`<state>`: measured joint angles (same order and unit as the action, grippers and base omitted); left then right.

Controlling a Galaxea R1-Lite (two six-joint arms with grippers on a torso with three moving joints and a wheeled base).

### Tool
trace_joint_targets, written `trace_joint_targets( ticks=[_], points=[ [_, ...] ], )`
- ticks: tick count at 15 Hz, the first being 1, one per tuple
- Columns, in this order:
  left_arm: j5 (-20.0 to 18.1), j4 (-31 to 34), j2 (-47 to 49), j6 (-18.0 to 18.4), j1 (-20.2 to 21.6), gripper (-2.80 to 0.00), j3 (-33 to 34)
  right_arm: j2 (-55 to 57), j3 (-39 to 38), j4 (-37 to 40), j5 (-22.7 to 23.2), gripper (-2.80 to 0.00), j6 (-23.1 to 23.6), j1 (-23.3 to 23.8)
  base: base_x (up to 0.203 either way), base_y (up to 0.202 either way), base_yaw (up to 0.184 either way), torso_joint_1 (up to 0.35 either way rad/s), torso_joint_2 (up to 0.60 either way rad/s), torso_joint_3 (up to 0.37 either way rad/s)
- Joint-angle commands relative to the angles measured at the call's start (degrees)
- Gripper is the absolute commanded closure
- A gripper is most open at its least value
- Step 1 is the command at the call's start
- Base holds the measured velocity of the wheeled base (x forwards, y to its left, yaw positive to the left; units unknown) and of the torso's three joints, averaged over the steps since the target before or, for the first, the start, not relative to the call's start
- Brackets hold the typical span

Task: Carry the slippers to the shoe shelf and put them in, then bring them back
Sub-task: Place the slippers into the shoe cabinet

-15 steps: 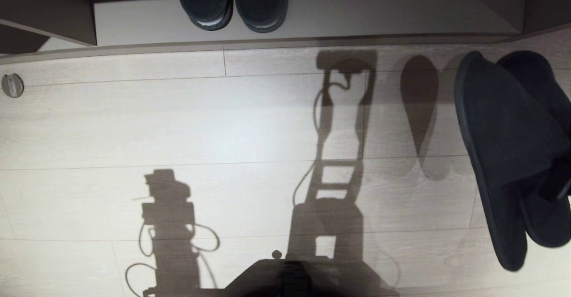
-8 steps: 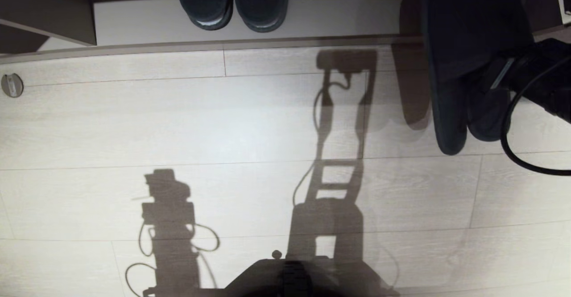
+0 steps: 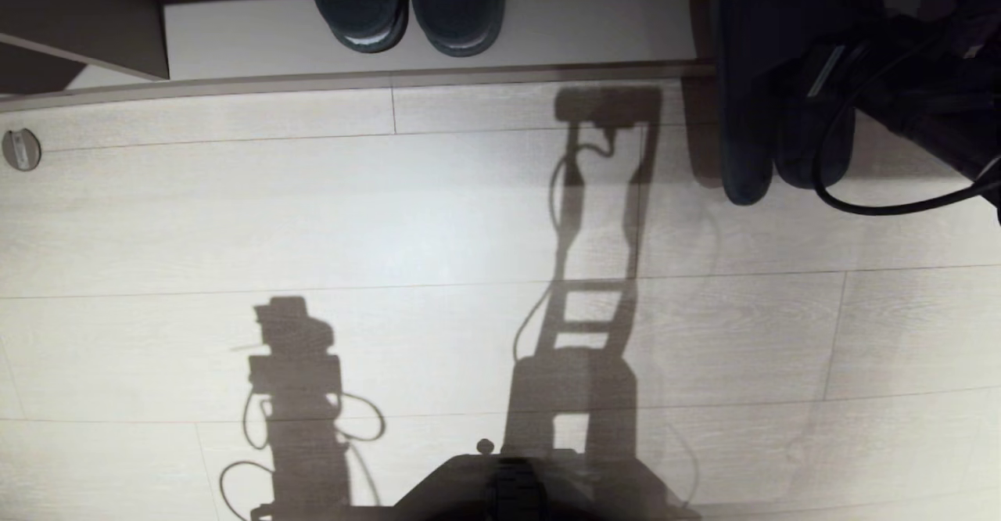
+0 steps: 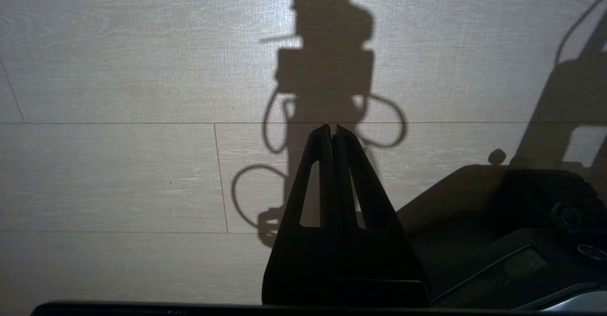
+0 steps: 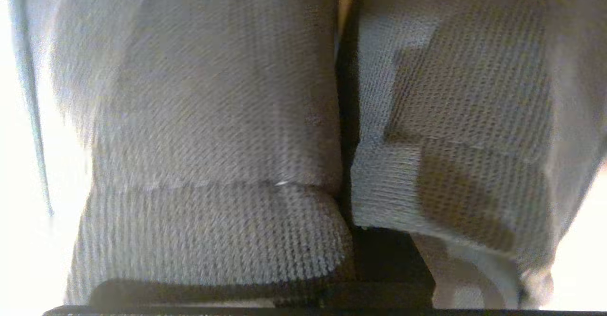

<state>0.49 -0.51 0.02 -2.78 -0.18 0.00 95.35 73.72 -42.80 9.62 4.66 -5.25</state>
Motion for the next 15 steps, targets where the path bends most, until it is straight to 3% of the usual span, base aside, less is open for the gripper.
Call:
trace_joint_targets(
  ticks=[1, 4, 9, 15],
  points=[
    [0.04, -0.02, -0.02, -0.03, 0.01, 0.00, 0.00, 3.21, 4.57, -0.28, 0.00, 0.00, 0.07, -0.02, 0.000, 0.000, 0.000, 0.000, 0.00, 0.000],
    [0.04, -0.02, -0.02, 0.05, 0.01, 0.00, 0.00, 7.37, 14.61, 0.87, -0.02, 0.00, 0.01, -0.02, 0.000, 0.000, 0.000, 0.000, 0.00, 0.000],
    [0.04, -0.02, -0.02, 0.23, 0.01, 0.00, 0.00, 12.59, 24.73, 4.20, 0.49, 0.00, 0.00, -2.01, 0.000, 0.000, 0.000, 0.000, 0.00, 0.000],
    [-0.02, -0.02, -0.02, 0.23, 0.01, 0.00, 0.00, 15.31, 30.19, 8.23, 2.95, 0.00, 0.09, -3.15, 0.000, 0.000, 0.000, 0.000, 0.00, 0.000]
  ],
)
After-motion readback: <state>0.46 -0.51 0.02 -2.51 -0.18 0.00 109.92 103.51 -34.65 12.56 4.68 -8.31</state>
